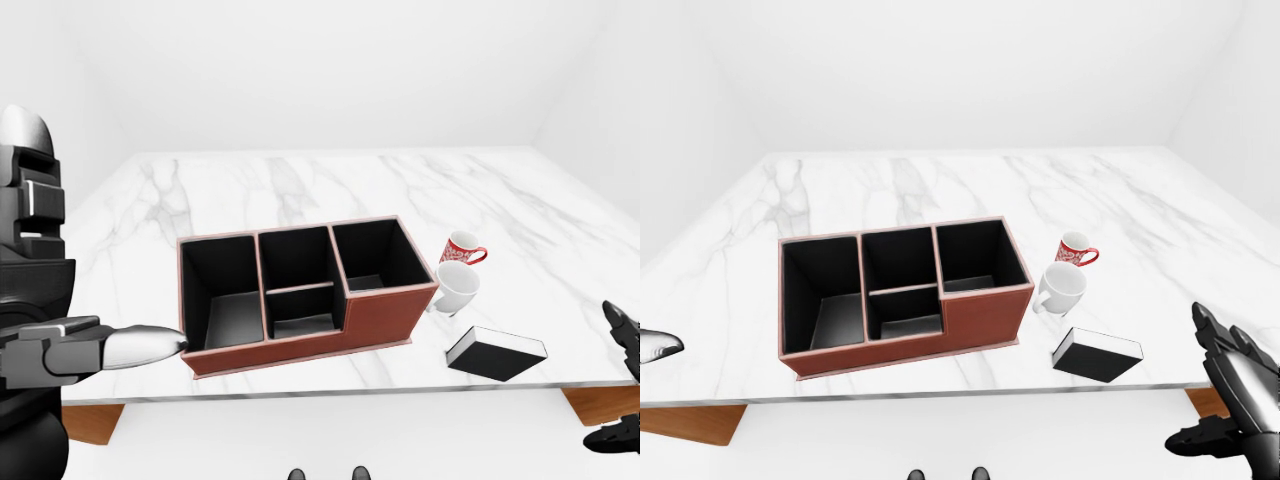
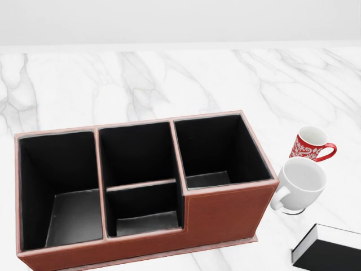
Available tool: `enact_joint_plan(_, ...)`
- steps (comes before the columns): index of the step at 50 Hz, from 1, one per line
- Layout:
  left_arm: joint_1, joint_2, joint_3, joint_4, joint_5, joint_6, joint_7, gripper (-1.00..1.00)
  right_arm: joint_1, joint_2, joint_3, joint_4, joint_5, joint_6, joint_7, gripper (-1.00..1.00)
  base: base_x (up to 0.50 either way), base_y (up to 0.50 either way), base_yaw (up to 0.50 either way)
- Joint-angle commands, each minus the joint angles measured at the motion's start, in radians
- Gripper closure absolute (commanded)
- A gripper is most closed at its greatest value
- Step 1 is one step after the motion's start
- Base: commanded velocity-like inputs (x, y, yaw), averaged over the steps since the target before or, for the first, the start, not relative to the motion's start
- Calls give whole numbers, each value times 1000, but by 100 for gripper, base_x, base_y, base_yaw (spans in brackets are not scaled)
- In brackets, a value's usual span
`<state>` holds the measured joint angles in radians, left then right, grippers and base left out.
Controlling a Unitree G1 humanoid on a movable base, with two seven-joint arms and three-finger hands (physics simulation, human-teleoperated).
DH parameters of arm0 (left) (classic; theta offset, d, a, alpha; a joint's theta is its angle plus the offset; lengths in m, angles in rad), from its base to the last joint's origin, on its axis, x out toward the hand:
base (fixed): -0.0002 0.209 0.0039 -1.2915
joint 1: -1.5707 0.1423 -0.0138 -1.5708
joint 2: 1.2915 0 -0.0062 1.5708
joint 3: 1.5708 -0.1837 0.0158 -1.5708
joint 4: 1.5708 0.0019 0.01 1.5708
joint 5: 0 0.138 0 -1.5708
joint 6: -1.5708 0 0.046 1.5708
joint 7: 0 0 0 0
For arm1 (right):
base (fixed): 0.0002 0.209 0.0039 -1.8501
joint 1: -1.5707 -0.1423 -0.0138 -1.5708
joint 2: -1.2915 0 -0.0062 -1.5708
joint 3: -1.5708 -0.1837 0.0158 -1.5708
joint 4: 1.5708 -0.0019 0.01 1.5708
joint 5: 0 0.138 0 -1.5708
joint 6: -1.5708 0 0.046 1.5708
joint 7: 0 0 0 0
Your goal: Pick up the book and place it in the right compartment of the caddy.
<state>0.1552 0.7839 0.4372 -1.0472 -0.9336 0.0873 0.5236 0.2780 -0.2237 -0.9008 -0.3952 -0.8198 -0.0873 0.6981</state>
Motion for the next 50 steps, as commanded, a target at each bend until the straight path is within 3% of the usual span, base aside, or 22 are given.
enact_joint_plan(1, 1, -4, -4, 0, 6, 0, 0, -100, -45, -40, 50, 19, -33, 0, 0, -100, 0, 0, 0)
enact_joint_plan(13, -4, -3, -8, 0, 6, 0, 0, -100, -109, -109, 165, 113, -88, 0, 0, -100, 0, 0, 0)
enact_joint_plan(23, -7, 2, -9, 0, 3, 0, 0, -100, -164, -139, 270, 172, -125, 64, 0, -100, 0, 0, 0)
enact_joint_plan(25, -8, 1, -8, 0, 3, 0, 0, -100, -180, -139, 295, 143, -135, 96, 0, -100, 0, 0, 0)
enact_joint_plan(29, -7, -2, -4, 0, 1, 0, 0, -100, -206, -138, 340, 137, -153, 124, 0, -100, 0, 0, 0)
enact_joint_plan(35, -10, 0, 4, 0, -9, 0, 0, -100, -225, -134, 392, 134, -171, 149, 0, -100, 0, 0, 0)
enact_joint_plan(50, -9, 1, -3, 0, -6, 0, 0, -100, -206, -111, 413, 83, -188, 141, 0, -100, 0, 0, 0)
